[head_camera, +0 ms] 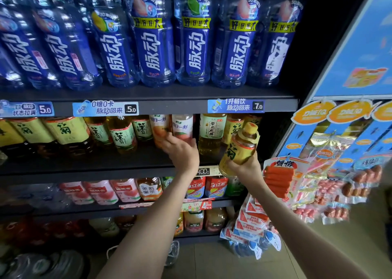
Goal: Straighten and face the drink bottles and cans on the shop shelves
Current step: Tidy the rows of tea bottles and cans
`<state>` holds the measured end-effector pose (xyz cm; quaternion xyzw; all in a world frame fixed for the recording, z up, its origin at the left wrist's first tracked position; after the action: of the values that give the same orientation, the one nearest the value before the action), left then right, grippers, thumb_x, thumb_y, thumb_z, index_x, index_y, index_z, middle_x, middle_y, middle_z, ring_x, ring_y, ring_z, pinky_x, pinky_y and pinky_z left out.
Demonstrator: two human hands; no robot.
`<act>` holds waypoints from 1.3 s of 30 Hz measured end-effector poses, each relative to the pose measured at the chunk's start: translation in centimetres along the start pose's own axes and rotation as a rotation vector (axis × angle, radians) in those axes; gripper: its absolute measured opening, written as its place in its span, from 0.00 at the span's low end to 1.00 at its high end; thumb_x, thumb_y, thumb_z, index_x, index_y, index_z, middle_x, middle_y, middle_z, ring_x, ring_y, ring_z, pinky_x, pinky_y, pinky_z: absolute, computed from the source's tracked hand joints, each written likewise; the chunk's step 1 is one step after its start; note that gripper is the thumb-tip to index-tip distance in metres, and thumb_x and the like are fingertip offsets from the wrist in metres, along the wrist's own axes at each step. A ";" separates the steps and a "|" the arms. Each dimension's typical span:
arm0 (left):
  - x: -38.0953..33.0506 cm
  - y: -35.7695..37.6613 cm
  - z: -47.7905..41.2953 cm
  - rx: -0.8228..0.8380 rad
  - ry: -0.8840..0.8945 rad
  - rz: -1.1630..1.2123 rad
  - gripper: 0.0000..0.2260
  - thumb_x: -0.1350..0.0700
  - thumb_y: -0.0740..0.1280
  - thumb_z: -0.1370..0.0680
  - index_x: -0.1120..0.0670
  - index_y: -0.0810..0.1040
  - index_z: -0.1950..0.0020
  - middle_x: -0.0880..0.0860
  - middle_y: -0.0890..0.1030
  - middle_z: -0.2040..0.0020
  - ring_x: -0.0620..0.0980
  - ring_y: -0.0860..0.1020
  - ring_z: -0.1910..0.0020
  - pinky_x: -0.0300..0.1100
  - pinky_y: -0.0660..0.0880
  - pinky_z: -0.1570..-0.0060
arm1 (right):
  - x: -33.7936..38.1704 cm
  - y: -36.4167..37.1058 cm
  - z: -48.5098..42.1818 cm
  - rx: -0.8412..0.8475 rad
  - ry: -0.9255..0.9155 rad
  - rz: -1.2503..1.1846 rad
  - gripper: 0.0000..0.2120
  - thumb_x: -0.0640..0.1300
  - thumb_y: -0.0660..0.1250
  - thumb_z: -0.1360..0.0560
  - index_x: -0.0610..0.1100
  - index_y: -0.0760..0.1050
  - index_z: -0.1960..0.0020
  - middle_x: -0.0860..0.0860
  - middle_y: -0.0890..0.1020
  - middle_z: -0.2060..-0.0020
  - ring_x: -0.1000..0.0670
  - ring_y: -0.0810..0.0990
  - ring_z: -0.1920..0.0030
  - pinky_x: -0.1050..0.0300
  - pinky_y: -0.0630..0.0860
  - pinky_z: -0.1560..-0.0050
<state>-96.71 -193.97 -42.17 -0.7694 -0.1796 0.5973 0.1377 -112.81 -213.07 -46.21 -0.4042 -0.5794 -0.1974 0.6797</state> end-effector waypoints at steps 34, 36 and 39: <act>-0.2 -4.7 7.9 0.072 -0.173 0.051 0.29 0.47 0.77 0.39 0.55 0.66 0.47 0.55 0.73 0.49 0.52 0.75 0.55 0.42 0.72 0.64 | 0.5 -2.9 -0.3 0.193 0.048 -0.070 0.32 0.39 0.75 0.32 0.43 0.58 0.38 0.47 0.74 0.49 0.48 0.77 0.47 0.50 0.77 0.47; 0.9 -5.8 7.6 0.060 -0.184 0.043 0.30 0.45 0.77 0.40 0.54 0.66 0.47 0.55 0.74 0.49 0.52 0.76 0.55 0.46 0.76 0.62 | 0.9 -1.4 -1.0 0.183 0.019 -0.073 0.31 0.40 0.75 0.32 0.43 0.58 0.38 0.47 0.75 0.48 0.47 0.77 0.48 0.50 0.77 0.48; 2.2 -6.6 7.0 0.057 -0.200 0.043 0.31 0.41 0.75 0.43 0.51 0.65 0.48 0.53 0.74 0.50 0.51 0.77 0.55 0.52 0.79 0.60 | 1.5 1.0 -2.1 0.160 -0.026 -0.089 0.34 0.40 0.75 0.32 0.41 0.58 0.34 0.47 0.75 0.47 0.47 0.77 0.47 0.51 0.77 0.47</act>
<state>-103.79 -187.15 -43.00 -0.7055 -0.1587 0.6787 0.1282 -110.39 -213.80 -45.14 -0.3251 -0.6196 -0.1753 0.6926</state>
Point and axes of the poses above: each hand's wrist, its own z-axis away from the middle knuckle, its own y-axis out of the palm, x = y × z, the point moved 10 cm from there along -z, towards the middle knuckle
